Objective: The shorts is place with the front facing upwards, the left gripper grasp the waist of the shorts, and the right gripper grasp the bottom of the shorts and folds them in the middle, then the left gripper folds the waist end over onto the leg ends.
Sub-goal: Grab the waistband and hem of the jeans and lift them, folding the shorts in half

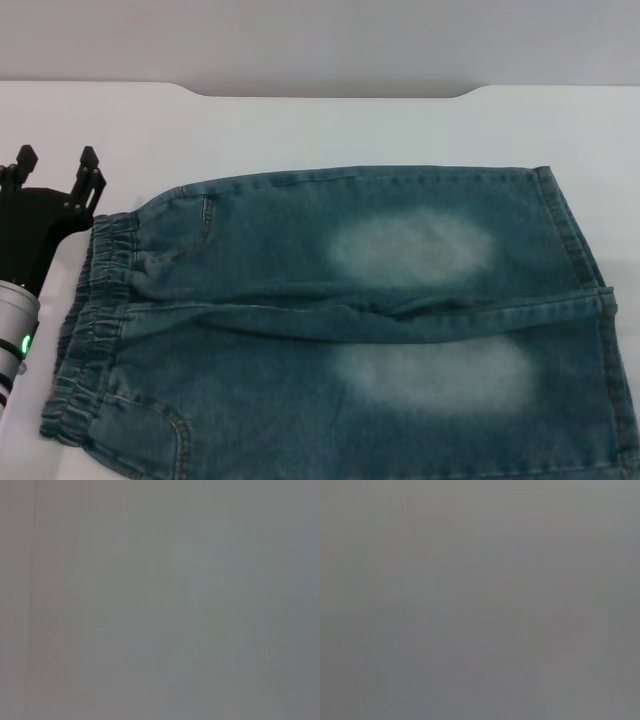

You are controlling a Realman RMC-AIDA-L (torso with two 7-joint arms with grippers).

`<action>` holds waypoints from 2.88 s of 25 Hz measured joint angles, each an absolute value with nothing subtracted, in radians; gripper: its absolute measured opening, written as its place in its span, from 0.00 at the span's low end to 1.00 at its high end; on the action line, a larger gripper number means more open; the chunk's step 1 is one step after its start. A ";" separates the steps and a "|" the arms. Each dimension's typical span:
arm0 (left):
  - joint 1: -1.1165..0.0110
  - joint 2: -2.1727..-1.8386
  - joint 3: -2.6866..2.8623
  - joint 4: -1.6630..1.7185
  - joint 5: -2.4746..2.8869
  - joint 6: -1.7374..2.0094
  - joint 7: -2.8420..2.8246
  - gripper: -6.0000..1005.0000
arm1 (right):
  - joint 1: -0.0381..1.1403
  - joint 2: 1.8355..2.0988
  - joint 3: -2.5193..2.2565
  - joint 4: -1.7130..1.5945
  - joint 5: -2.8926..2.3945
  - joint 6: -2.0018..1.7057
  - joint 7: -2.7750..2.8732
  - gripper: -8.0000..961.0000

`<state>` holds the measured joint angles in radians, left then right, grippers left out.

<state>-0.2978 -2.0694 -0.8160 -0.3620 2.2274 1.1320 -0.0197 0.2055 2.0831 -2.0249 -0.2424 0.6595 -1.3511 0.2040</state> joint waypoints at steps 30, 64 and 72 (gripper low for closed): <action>-0.297 -2.054 -0.816 -0.457 2.261 1.053 0.029 0.70 | 0.236 2.056 -2.024 -0.335 0.580 -1.180 0.213 0.68; -0.123 -2.059 -1.575 -1.514 2.563 -0.657 0.253 0.68 | 0.193 2.067 -1.235 -1.602 0.742 0.863 -0.335 0.68; -0.106 -2.058 -1.596 -1.673 2.704 -0.971 0.205 0.67 | 0.135 2.075 -1.118 -1.844 0.781 1.168 -0.319 0.68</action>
